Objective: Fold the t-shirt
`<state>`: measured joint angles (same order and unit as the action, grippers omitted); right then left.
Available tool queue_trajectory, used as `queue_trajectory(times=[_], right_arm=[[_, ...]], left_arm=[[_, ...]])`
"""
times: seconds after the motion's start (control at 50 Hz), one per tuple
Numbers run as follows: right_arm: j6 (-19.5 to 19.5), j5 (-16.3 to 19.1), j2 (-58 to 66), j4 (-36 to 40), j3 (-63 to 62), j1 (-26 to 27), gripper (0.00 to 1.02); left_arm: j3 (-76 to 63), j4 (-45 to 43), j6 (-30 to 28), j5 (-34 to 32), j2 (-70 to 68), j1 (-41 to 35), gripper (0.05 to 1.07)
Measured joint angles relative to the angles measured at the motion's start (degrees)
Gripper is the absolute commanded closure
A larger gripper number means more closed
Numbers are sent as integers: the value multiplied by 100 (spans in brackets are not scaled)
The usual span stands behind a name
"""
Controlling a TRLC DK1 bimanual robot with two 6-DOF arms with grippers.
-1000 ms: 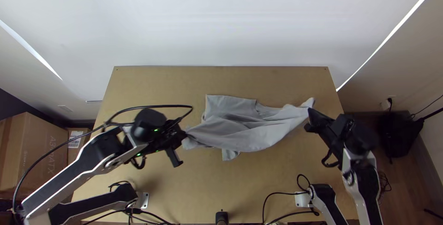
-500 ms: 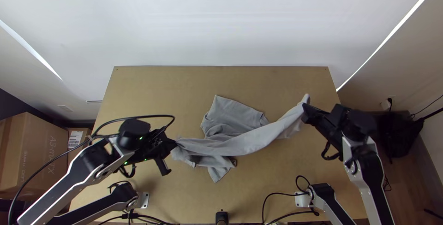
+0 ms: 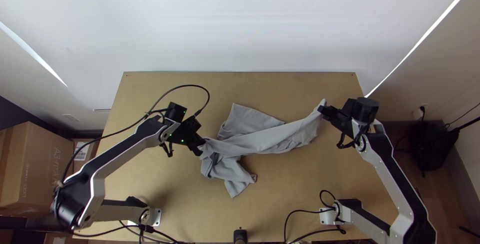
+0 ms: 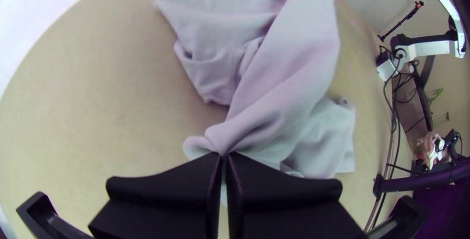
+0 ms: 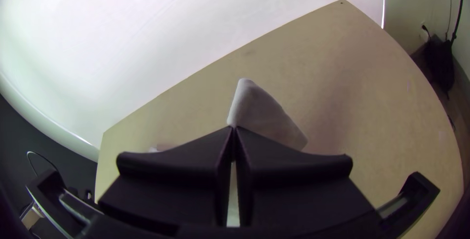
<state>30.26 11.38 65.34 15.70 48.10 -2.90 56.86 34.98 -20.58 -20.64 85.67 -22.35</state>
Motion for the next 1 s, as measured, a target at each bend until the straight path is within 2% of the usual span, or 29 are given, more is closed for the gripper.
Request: queue_trajectory(times=[0.1,0.16,0.42,0.52,0.74,0.86,1.0], right_arm=[[46,-61,501,-240,39,85,100],[85,-111,820,-315,116,129,100],[173,-258,1318,-608,234,181,100],[240,-302,1373,-688,234,153,100],[382,-326,1558,-737,234,63,100],[385,-330,1567,-748,234,37,100],[385,-343,1567,-752,234,37,100]], left_arm=[[136,-164,-4,-94,560,129,104],[269,-179,0,-133,787,199,99],[402,-122,66,-295,310,382,27],[450,90,136,-297,-289,516,10],[658,1169,280,-337,-811,868,12],[487,1685,269,-339,-782,892,31],[240,1792,260,-363,-678,892,32]])
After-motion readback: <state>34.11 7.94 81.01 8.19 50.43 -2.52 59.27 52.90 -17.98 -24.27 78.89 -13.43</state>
